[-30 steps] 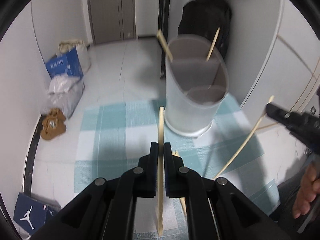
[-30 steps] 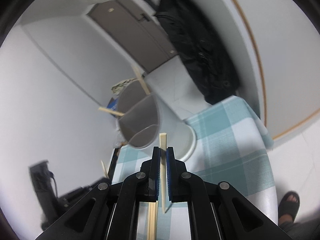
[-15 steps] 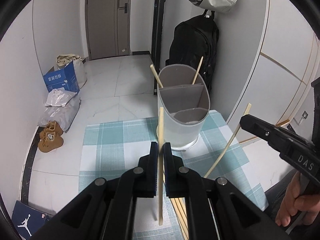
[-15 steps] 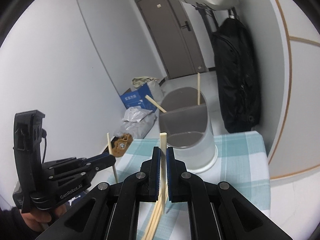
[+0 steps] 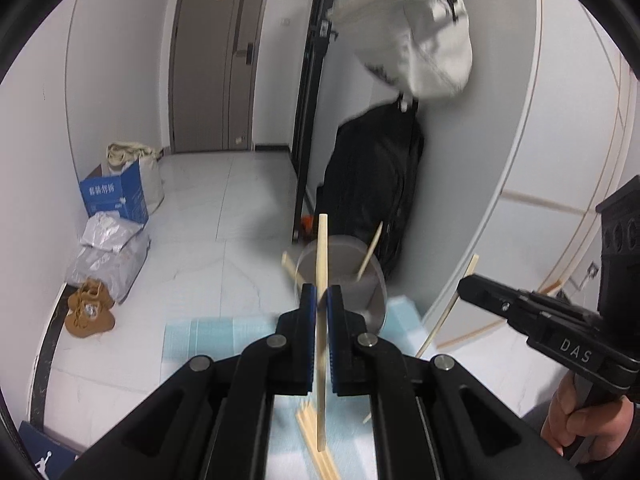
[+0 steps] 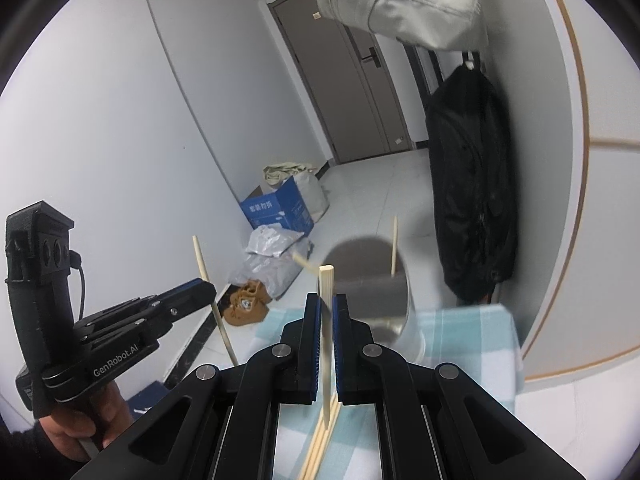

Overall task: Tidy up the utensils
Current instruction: 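Carry both chopsticks up over the white utensil holder, then open both tools to drop the chopsticks into the holder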

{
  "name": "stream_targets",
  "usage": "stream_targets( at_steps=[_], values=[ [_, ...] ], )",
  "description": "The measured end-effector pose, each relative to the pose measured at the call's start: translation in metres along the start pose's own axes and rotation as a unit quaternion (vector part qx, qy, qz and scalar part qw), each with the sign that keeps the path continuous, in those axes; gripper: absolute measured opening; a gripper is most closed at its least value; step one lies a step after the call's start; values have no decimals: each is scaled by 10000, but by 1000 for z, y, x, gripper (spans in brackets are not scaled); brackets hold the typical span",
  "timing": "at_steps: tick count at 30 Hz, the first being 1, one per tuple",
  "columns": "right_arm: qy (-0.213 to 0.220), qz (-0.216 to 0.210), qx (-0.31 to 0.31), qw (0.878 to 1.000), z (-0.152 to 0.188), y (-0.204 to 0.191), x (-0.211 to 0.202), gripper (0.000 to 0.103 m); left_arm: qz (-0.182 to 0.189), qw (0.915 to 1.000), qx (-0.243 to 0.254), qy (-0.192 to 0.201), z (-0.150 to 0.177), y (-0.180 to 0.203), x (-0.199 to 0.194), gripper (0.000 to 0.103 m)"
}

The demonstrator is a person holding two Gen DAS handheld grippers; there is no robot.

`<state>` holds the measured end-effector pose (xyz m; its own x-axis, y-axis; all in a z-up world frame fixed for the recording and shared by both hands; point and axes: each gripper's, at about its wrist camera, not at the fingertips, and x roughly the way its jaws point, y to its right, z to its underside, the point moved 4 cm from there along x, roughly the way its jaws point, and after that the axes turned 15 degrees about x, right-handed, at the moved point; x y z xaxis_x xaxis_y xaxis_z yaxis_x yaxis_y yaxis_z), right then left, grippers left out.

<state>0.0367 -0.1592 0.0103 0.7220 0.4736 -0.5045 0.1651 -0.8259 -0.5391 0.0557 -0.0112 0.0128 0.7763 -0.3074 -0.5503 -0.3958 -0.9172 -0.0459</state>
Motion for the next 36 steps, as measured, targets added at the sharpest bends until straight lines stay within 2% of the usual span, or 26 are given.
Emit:
stream_targets(
  at_steps=[9,14,18,23,30,36],
  values=[
    [262,78,-186,9995,-80,-19,4,5,-71,9979,-232,597,-62,-14,14,1],
    [542,98,-300,9980,-114,-23,16,5,-298,9956,-316,825,-74,-22,38,1],
    [641,225,-380,9970,-129,-19,35,5,-220,9950,-442,867,-71,-30,63,1],
    [579,261,-406,9972,-134,-8,62,5,-202,9950,-505,837,-64,-37,87,1],
    [421,322,-529,9972,-123,6,91,5,-150,9950,-635,751,-52,-45,113,1],
    [215,303,-459,9983,-112,21,108,5,-54,9973,-415,601,-43,-39,123,1]
  ],
)
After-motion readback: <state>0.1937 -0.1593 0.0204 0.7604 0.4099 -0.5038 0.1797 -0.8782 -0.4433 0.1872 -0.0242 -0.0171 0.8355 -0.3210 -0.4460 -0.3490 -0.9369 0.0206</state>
